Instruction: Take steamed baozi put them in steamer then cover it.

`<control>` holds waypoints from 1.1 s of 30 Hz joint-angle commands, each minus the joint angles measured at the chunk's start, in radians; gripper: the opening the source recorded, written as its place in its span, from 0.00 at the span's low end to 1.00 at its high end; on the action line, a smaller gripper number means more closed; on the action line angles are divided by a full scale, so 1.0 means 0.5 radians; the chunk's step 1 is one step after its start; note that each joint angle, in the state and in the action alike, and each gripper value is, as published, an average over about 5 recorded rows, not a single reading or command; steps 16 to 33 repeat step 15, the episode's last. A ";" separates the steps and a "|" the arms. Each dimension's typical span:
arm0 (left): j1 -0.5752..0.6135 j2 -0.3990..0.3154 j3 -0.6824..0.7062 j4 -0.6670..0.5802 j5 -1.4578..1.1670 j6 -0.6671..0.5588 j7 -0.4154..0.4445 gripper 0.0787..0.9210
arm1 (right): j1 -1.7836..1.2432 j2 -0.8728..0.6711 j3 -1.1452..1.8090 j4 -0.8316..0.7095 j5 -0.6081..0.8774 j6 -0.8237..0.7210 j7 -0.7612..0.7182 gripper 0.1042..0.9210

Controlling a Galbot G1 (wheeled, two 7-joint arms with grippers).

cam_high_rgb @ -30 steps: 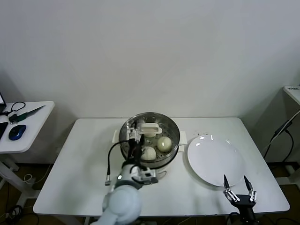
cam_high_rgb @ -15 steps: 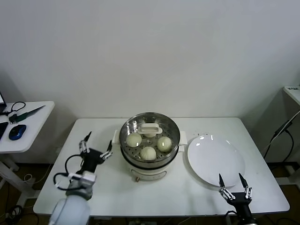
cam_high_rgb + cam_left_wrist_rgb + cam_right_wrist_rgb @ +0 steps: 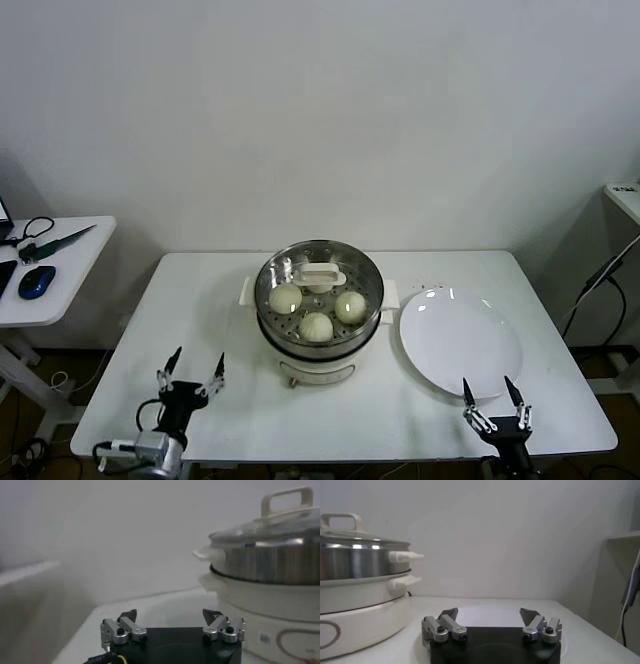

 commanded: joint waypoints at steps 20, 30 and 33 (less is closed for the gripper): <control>0.136 -0.061 -0.043 0.095 -0.203 -0.240 -0.012 0.88 | 0.018 -0.045 -0.017 -0.062 0.060 0.050 0.001 0.88; 0.136 -0.061 -0.043 0.095 -0.203 -0.240 -0.012 0.88 | 0.018 -0.045 -0.017 -0.062 0.060 0.050 0.001 0.88; 0.136 -0.061 -0.043 0.095 -0.203 -0.240 -0.012 0.88 | 0.018 -0.045 -0.017 -0.062 0.060 0.050 0.001 0.88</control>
